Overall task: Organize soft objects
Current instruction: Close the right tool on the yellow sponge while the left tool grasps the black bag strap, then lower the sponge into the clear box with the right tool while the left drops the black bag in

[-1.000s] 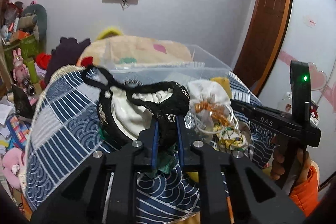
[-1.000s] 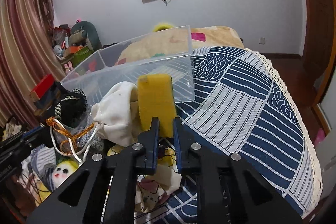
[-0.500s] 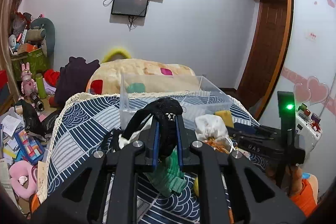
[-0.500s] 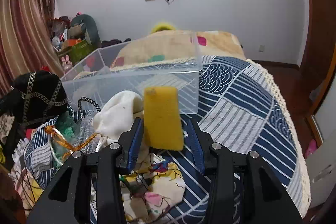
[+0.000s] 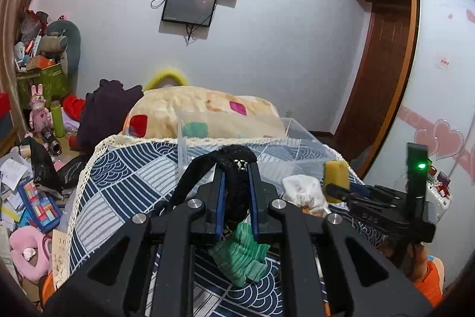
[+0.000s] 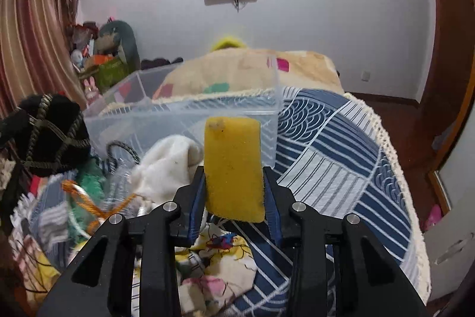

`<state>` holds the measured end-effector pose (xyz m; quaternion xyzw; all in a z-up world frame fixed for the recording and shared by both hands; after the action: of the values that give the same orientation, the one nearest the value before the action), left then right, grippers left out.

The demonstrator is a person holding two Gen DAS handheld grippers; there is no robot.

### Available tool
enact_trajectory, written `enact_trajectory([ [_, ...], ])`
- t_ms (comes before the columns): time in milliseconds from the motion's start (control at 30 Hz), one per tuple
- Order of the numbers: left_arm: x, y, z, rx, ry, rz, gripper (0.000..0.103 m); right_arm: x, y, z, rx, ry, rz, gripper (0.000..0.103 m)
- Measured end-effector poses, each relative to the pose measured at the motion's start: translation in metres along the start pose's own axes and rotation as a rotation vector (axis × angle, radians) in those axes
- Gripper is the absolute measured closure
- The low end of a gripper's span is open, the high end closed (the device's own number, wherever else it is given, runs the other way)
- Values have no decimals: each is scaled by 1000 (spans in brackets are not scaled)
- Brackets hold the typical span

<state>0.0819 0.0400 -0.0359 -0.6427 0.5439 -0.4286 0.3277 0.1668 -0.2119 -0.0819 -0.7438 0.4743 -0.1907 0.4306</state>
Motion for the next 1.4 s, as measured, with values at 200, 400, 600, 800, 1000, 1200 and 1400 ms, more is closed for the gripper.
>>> enact_trajectory([
  [200,-1,-17,-3,24,-10,8,90,-1,-15,-35,86,-15,-17,70],
  [400,5,-41,-11,71,-13,39,90,-13,-30,-37,118,-43,-51,70],
  [600,16,-66,-6,111,-19,74,90,-16,-42,-30,130,-69,-46,70],
  [800,22,-81,21,103,-25,83,90,-20,-54,-22,144,-83,-56,70],
  [1000,22,-88,57,57,-24,104,90,-19,-71,-7,138,-99,-55,70],
  [1200,20,-82,90,2,-29,114,90,-21,-79,18,103,-87,-84,70],
  [1400,21,-68,119,-59,-31,130,90,-21,-77,42,64,-63,-91,70],
])
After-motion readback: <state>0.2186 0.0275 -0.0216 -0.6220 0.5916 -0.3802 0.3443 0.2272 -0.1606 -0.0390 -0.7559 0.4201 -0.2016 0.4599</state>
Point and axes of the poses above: each gripper's, at about its wrist camera, not at the fingertips, and z roughly the way its jaws point, x to its right, y to its underside, the point moved 2 cm from there along z, roughly the way its jaws point, and after that the axes turned 4 degrees about -y, right-handed, at the moved point
